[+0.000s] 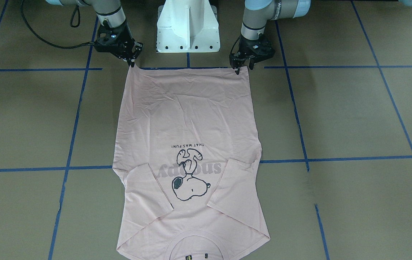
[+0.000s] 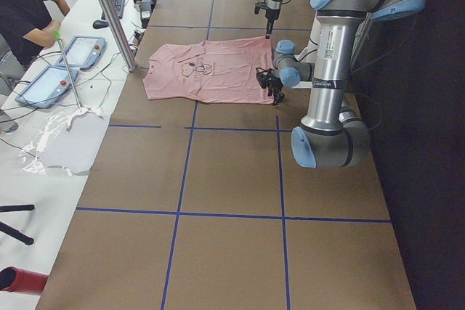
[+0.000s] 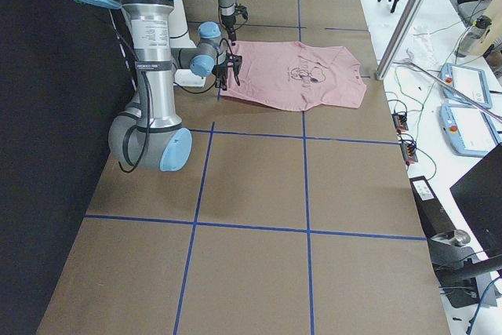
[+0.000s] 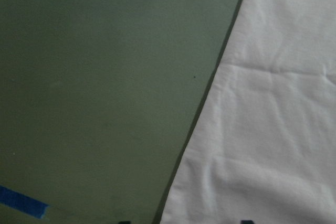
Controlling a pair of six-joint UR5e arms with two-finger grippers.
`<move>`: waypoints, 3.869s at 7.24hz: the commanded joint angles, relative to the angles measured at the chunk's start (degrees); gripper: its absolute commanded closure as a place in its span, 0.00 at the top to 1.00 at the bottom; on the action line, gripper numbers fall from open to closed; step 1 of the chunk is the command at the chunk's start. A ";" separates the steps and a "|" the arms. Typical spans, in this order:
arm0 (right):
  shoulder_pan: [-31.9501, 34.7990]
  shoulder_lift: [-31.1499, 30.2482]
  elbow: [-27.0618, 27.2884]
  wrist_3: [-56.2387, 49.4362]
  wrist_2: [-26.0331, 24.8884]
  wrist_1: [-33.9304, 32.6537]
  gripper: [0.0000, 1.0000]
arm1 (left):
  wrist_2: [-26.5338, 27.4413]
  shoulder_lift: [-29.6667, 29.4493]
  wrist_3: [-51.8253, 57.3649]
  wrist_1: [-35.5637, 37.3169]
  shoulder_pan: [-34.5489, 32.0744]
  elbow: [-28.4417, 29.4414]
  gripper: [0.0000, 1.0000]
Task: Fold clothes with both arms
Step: 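Grasp both hem corners nearest the robot with both grippers, then lift the hem and fold it over toward the collar with both grippers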
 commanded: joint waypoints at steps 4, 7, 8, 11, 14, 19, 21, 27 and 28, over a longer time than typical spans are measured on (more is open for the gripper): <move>0.13 -0.05 0.49 -0.26 0.26 0.02 0.00 | -0.26 -0.77 -3.06 -0.02 0.00 -1.35 0.00; 1.97 -3.02 6.62 -0.18 4.38 -0.07 0.00 | -0.61 2.21 -0.54 5.85 -0.09 -13.36 0.00; 1.97 -3.74 8.30 -0.18 7.18 -0.24 0.00 | -0.61 1.87 -0.53 9.09 1.83 -16.79 0.00; -0.12 -11.45 21.11 0.52 14.40 -0.86 0.00 | -1.14 1.25 -0.62 21.97 8.51 -32.95 0.00; 2.29 -5.20 16.78 -1.13 12.49 -0.60 0.00 | -1.50 -3.30 1.56 22.22 6.09 -27.76 0.00; 24.53 12.49 -6.49 -27.72 12.40 -0.07 0.00 | -2.11 -7.81 23.18 14.70 -16.58 -13.45 0.00; 26.05 17.75 -13.35 -33.99 7.85 -0.07 0.00 | -2.20 -8.68 25.04 4.33 -21.16 -2.81 0.00; 29.65 23.31 -38.57 -37.44 8.09 18.98 0.00 | -4.40 -13.87 34.45 -15.89 -32.25 24.36 0.00; 30.53 24.20 -40.36 -37.62 8.09 19.18 0.00 | -4.39 -13.87 34.45 -18.28 -32.25 26.83 0.00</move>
